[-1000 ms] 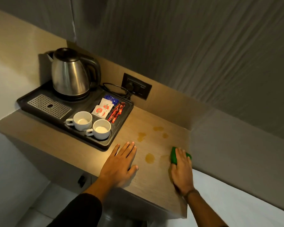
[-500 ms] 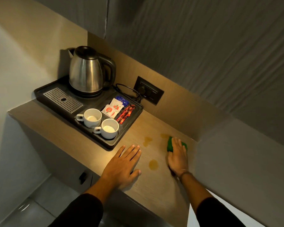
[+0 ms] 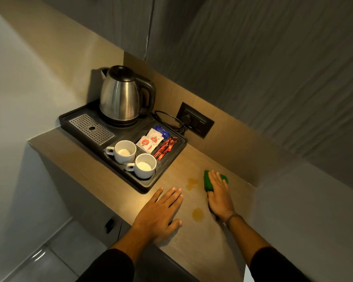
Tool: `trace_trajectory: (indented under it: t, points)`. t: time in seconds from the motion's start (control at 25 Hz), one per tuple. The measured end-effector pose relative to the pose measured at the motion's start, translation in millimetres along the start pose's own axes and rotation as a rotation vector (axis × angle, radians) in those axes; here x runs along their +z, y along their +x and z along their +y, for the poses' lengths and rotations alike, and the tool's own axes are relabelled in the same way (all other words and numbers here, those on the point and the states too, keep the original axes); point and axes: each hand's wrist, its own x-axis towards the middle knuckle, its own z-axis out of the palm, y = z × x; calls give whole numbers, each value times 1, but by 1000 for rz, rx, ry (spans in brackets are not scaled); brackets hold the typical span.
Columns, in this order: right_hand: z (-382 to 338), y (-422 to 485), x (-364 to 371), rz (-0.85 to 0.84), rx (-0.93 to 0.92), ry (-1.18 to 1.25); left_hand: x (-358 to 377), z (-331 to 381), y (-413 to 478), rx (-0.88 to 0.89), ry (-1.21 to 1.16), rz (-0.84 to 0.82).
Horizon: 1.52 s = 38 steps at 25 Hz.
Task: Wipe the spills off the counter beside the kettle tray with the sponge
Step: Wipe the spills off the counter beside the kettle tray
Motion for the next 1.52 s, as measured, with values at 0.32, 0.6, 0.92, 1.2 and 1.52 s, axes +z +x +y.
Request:
trace_trajectory:
  t: [0.32,0.6,0.92,1.2,1.52]
  points:
    - [19,20,-10,76,132,-13,-2,0,0,-8,-12,3]
    - [34,-71,11,-135,-317,-12,0,-1,1,-7,-27,9]
    - [-31,13,13,-85,-145,21,-2,1,1,-9,-28,-7]
    - [43,-95,2,-155,-283,-30,-2,1,0,-10,-17,-6]
    - [-24,-126,27,-210,-250,-1,-2,0,0,-8,-5,-8]
